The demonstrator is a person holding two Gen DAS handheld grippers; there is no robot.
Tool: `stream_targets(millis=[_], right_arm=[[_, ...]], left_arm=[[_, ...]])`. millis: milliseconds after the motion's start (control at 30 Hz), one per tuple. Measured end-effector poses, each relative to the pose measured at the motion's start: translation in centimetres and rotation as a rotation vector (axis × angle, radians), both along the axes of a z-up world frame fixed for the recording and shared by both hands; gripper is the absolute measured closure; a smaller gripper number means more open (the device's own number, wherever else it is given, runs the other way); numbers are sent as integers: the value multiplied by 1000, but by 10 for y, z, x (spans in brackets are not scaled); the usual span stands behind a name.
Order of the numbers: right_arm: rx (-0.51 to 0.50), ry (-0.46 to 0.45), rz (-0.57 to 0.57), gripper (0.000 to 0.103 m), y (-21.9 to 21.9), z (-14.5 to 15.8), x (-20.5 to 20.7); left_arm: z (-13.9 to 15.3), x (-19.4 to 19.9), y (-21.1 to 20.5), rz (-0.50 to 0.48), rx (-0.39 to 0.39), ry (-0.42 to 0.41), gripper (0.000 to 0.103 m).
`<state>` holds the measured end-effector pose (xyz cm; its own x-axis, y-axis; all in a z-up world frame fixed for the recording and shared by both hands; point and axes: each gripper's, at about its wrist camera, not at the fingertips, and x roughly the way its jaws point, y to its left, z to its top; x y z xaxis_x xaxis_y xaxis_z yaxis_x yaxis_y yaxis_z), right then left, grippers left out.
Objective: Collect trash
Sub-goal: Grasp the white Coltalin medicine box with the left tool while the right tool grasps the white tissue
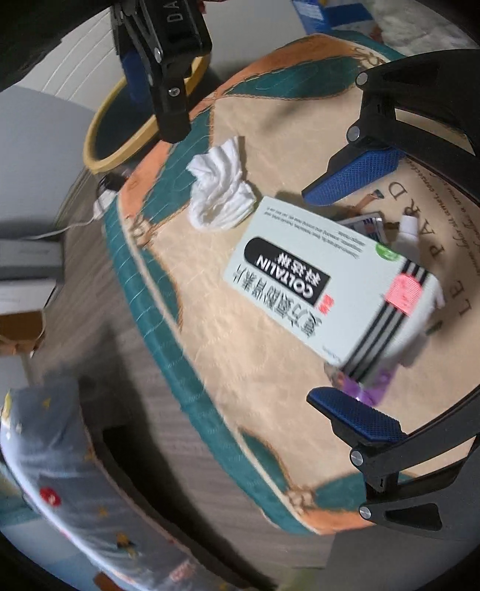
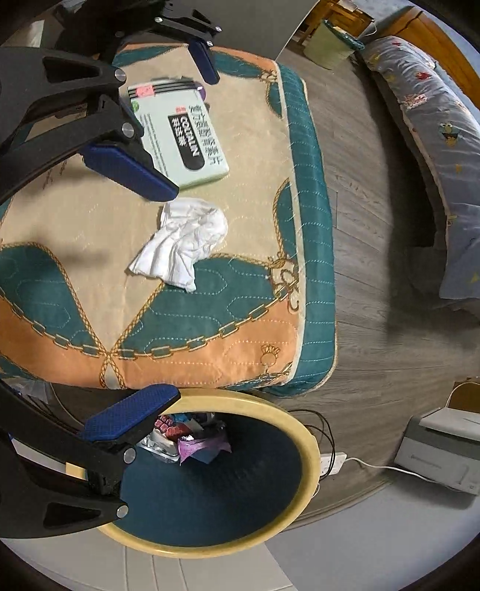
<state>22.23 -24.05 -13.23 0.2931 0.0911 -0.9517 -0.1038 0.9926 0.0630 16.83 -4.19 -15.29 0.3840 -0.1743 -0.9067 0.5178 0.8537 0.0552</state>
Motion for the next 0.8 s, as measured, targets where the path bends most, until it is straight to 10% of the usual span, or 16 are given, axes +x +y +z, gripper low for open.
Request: stream_targets(millis=[333,800], right_arm=[[-4,28,-19,6,-11,-15,5],[-89,-49,97,6,29,-29,2]], left_arm=[[-20,7,-14,-37,54,59,8],[-2,23,37,164,20,37,24]])
